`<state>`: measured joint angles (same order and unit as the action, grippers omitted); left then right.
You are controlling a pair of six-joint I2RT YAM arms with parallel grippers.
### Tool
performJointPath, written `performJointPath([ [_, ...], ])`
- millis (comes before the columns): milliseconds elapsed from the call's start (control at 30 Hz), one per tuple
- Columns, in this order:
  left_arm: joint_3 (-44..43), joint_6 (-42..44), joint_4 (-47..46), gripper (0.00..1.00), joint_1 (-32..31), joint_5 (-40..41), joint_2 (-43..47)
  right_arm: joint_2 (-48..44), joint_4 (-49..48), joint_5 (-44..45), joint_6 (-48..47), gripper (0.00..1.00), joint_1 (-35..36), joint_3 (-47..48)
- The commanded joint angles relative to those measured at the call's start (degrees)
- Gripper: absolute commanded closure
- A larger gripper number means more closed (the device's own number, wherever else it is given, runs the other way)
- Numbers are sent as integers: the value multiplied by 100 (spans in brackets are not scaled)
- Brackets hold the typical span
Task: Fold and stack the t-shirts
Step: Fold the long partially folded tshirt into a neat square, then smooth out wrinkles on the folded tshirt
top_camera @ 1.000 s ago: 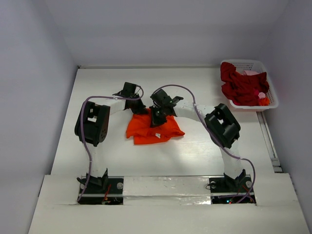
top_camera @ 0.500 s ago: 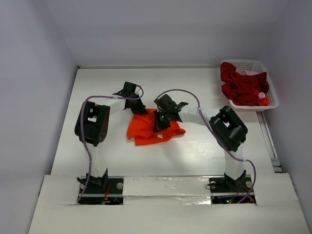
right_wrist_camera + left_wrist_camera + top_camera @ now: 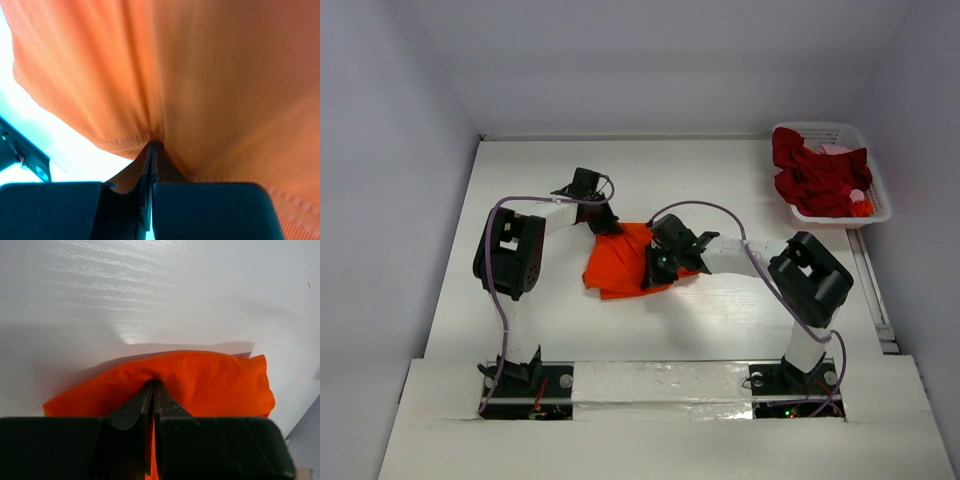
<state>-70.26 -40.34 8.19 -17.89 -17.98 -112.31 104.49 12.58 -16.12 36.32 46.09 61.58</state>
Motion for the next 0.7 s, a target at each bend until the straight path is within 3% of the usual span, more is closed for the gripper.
performJointPath([
  [0,3,237,412,100,145,515,-151,-235,210,-23,139,100,146,-340],
  [400,-93,263,473,100,145,523,-159,-982,798,285,51,100,199,-217],
  [667,-286,289,719,100,145,532,157,-984,1563,786,-327,100,199,941],
])
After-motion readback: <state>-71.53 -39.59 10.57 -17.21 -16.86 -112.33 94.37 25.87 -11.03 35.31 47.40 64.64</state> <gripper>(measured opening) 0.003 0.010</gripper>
